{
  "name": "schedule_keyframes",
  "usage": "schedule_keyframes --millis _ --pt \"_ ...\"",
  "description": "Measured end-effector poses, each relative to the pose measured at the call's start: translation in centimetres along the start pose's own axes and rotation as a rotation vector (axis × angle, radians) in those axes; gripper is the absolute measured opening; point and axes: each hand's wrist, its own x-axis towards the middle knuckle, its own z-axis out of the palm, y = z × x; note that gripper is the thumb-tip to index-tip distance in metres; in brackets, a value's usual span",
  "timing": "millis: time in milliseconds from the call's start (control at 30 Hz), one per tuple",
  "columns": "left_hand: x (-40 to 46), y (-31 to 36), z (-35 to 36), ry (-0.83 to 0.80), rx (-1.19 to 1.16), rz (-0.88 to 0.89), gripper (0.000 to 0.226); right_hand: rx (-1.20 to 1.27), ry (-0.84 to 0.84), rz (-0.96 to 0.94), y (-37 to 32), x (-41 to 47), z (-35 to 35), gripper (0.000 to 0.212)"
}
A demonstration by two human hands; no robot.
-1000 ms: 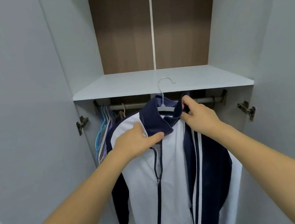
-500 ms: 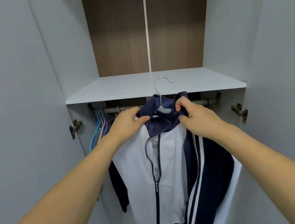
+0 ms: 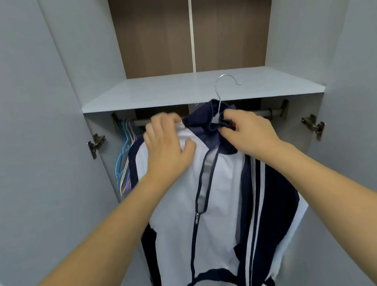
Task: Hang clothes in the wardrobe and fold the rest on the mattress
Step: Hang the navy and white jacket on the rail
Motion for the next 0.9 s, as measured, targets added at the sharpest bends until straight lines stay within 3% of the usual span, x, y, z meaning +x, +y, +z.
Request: schedule_keyframes --millis 33,133,267,300,400,467,567,667,800,900 --pt "-2.5 -0.4 0.4 -0.035 -0.059 -0.036 0.033 0.003 0.007 0.011 -0.2 0.1 0.2 0.019" --pt "-9.9 -2.2 2.1 -0.408 -0.072 -0.305 0.032 0.016 0.033 0.027 -0.9 0.5 0.6 0.022" --pt "-14.7 -5.1 4.9 -0.672 0.180 -0.573 0.070 0.094 0.033 0.072 -2.1 1.3 0.3 0.028" --pt "-14.8 -5.7 5.4 -0.656 0.231 -0.588 0.069 0.104 0.030 0.067 -2.4 1.3 0.1 0.027" --pt "-13.6 -7.2 6.7 -0.522 0.307 -0.546 0.035 0.099 0.028 0.022 -3.2 1.3 -0.2 0.022" --pt "-12.3 -7.7 7.1 -0.470 0.309 -0.530 0.024 0.115 0.024 0.015 -3.4 1.0 -0.3 0.023" --pt "-10.8 -7.6 7.8 -0.442 0.288 -0.508 0.025 0.197 0.015 0.060 -3.1 0.6 -0.8 0.023" --pt "-9.9 -6.9 8.8 -0.533 0.314 -0.451 0.021 0.217 0.048 0.094 -2.6 0.3 -1.2 0.023" --pt "-9.3 -5.7 9.9 -0.495 0.161 -0.522 0.014 0.273 0.077 0.149 -1.6 0.1 -2.1 0.022" --pt "-9.0 -4.5 10.8 -0.553 0.178 -0.494 0.019 0.323 0.075 0.177 -0.7 -0.1 -2.9 0.023"
